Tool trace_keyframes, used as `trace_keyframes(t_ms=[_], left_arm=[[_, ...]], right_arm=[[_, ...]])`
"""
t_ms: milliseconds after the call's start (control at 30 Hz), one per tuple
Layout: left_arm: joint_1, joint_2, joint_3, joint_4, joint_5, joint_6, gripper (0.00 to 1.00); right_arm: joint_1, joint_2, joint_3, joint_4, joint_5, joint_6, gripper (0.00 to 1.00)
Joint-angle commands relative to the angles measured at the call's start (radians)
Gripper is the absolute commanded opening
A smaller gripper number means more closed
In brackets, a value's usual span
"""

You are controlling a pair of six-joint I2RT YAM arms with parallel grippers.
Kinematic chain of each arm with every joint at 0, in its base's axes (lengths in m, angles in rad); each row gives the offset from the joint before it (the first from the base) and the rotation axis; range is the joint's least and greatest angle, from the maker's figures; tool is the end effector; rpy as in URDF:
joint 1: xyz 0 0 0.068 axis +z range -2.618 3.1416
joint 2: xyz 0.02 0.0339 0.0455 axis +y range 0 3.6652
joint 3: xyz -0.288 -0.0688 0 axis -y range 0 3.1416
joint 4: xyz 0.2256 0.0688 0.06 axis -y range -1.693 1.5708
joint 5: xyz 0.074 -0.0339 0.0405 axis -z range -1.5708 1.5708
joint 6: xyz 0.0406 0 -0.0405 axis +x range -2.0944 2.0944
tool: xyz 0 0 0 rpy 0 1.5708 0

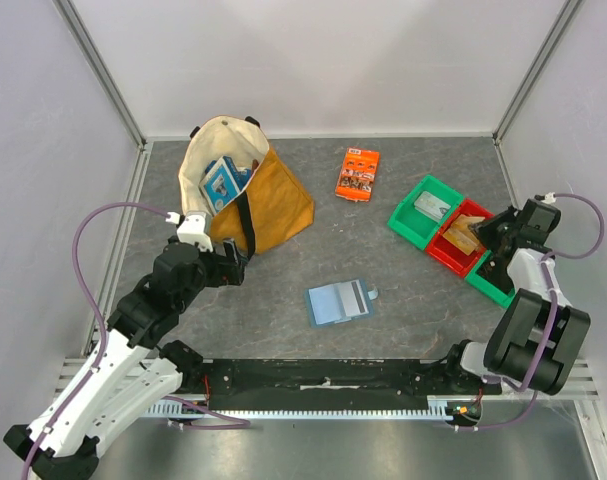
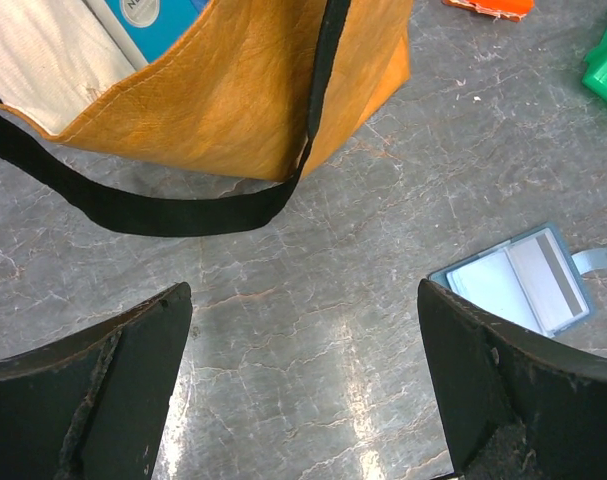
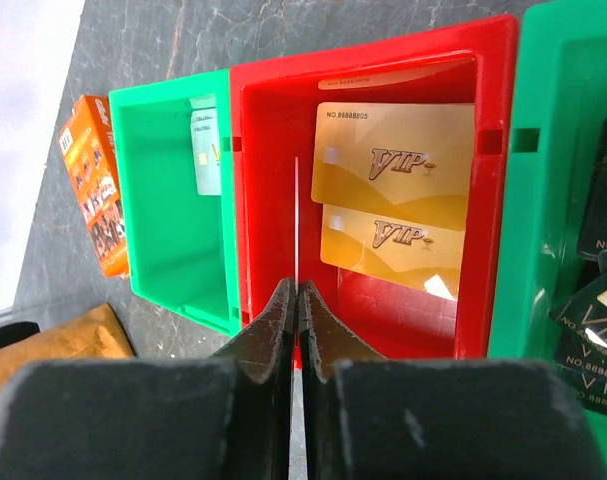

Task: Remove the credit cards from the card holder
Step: Place the credit card in the storage box.

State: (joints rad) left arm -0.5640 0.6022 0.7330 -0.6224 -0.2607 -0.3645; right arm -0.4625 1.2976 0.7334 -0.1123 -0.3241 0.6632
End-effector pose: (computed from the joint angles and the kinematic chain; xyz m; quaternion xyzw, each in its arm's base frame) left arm 0.0887 -0.0437 0.3121 0.0183 0.8531 -0.1284 0.5054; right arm 0.2319 -0.1012 0.2505 0.4158 0.7898 0.1875 0.4100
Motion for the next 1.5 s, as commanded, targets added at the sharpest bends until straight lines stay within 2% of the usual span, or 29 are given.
trace_keyframes(t_ms=[0,133,233,333,433,533,833,1000,1133,1200,1333,1467], left_arm=[[0.015,0.007,-0.003,0.024,0.001,0.041,0.99],[0.021,0.011,-0.006,0.029,0.021,0.045,0.99],[0.024,0.013,-0.007,0.035,0.035,0.045,0.99],[0.026,0.018,-0.006,0.039,0.055,0.047,0.99],[0.027,0.027,-0.007,0.043,0.074,0.047,0.99],[0.03,0.036,-0.006,0.052,0.107,0.05,0.99],[0.03,0.099,0.022,0.073,0.244,-0.008,0.96],[0.027,0.146,0.006,0.113,0.402,-0.152,0.94],[-0.019,0.185,-0.043,0.237,0.492,-0.287,0.88],[-0.074,0.214,-0.055,0.285,0.48,-0.335,0.87],[-0.218,0.322,-0.023,0.319,0.351,-0.378,0.85],[-0.304,0.435,0.012,0.363,0.287,-0.405,0.85]], right_arm=[[-0.007,0.055,0.055,0.031,-0.044,-0.033,0.15],[-0.008,0.049,0.08,-0.042,0.069,-0.095,0.4],[-0.008,0.011,0.095,-0.096,0.143,-0.132,0.54],[-0.01,-0.053,0.095,-0.119,0.216,-0.157,0.64],[0.002,-0.128,0.093,-0.136,0.281,-0.181,0.68],[0.066,-0.185,0.098,-0.142,0.281,-0.212,0.68],[0.458,-0.268,0.09,-0.185,0.237,-0.263,0.68],[0.711,-0.3,0.044,-0.176,0.226,-0.243,0.65],[0.879,-0.296,-0.034,-0.107,0.176,-0.199,0.63],[0.941,-0.262,-0.069,-0.053,0.125,-0.169,0.62],[1.065,-0.206,-0.109,-0.021,0.184,-0.152,0.61],[1.085,-0.156,-0.147,-0.013,0.197,-0.162,0.61]])
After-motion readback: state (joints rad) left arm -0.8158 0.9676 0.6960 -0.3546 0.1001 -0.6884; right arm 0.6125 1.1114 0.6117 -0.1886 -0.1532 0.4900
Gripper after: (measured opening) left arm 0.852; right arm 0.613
